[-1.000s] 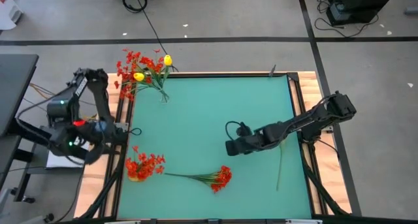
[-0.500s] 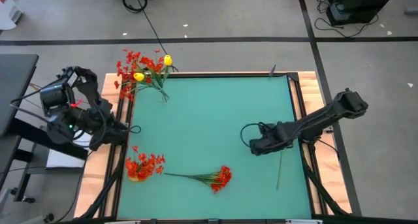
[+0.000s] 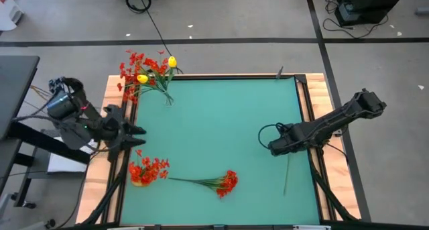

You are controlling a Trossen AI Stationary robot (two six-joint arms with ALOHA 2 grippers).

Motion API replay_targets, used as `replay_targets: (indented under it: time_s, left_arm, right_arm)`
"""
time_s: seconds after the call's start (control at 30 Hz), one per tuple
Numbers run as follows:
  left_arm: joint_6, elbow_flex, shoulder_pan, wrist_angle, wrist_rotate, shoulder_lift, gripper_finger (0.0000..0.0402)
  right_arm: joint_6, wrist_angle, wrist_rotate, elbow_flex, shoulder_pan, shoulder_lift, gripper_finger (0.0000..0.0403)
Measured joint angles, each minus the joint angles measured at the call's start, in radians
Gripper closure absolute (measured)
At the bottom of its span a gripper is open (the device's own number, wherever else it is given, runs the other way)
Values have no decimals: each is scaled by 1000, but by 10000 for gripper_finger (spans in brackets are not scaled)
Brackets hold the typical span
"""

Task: Sort flowers into vase by color
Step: Put the black flower into the yellow vase

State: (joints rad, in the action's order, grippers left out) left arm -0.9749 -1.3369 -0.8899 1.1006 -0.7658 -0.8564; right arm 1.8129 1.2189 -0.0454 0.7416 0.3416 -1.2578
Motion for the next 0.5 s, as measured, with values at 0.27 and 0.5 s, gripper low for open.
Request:
replay_targets:
  time_s: [0.27,0.5]
  left_arm:
    - [166,0,170,-220,84,-71,201]
    - [249,0,249,-344,90,-107,201]
  right_arm:
    - [3,-14,17,-37,0,18,206]
    - [65,-16,30,-33,0,-30,219]
